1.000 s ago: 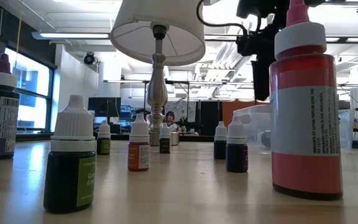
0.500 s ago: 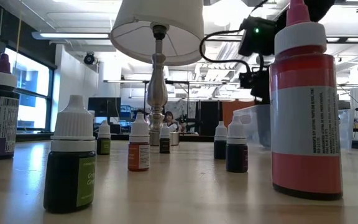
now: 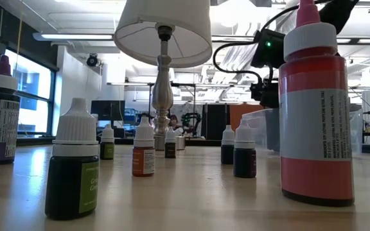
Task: Pick & Place food coloring
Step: Put the large blue food coloring bottle into the transparent bin
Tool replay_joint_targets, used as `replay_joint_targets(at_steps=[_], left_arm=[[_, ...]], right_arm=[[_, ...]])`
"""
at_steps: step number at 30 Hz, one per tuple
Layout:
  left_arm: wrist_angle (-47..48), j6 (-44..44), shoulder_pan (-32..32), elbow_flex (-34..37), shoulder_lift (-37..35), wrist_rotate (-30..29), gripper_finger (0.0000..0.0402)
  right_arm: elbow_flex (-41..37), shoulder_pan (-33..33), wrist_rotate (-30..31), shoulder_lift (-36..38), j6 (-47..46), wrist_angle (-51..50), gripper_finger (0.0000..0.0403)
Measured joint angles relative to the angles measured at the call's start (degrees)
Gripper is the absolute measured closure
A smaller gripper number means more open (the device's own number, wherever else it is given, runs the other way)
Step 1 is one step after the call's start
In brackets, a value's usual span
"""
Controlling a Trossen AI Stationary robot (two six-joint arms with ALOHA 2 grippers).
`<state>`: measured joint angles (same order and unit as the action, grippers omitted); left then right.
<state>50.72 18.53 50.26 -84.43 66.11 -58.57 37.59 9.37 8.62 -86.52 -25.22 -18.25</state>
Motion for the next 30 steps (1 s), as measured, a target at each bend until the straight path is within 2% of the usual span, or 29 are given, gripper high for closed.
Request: replay_joint_targets(at_steps=[2, 7, 12, 15, 20, 24, 27, 30], left_arm=[[0.0, 0.0, 0.0, 0.0, 0.0, 0.0, 0.0309], [0.0, 0.0, 0.0, 0.0, 0.0, 0.0, 0.0309], [0.0, 0.0, 0.0, 0.0, 0.0, 0.1, 0.0309], [0.0, 0.0, 0.0, 0.0, 0.0, 0.1, 0.0309], [0.0, 0.0, 0.0, 0.0, 0.0, 0.1, 0.0309], [0.0, 0.0, 0.0, 0.0, 0.0, 0.0, 0.0309], [0.0, 0.0, 0.0, 0.0, 0.0, 0.0, 0.0309], [0.0, -0.2, 0.0, 0.0, 0.0, 0.0, 0.0309]], right_arm=[[0.5, 0.0, -0.4, 0.0, -0.3, -0.7, 0.0262], [5.4, -0.6, -2.0, 0.1, -0.3, -9.0, 0.0264], [12.6, -3.1, -0.4, 1.3, 0.8, -20.1, 0.0253], [15.9, -5.1, 1.3, 2.8, 2.2, -23.2, 0.0250], [15.9, -10.5, 12.5, 7.7, -2.9, -24.0, 0.0255], [11.1, -17.3, 24.7, 13.6, -9.7, -22.0, 0.0252], [3.7, -22.4, 39.0, 17.0, -13.0, -10.2, 0.0250], [-5.6, -25.2, 49.6, 17.7, -9.8, 13.9, 0.0249]])
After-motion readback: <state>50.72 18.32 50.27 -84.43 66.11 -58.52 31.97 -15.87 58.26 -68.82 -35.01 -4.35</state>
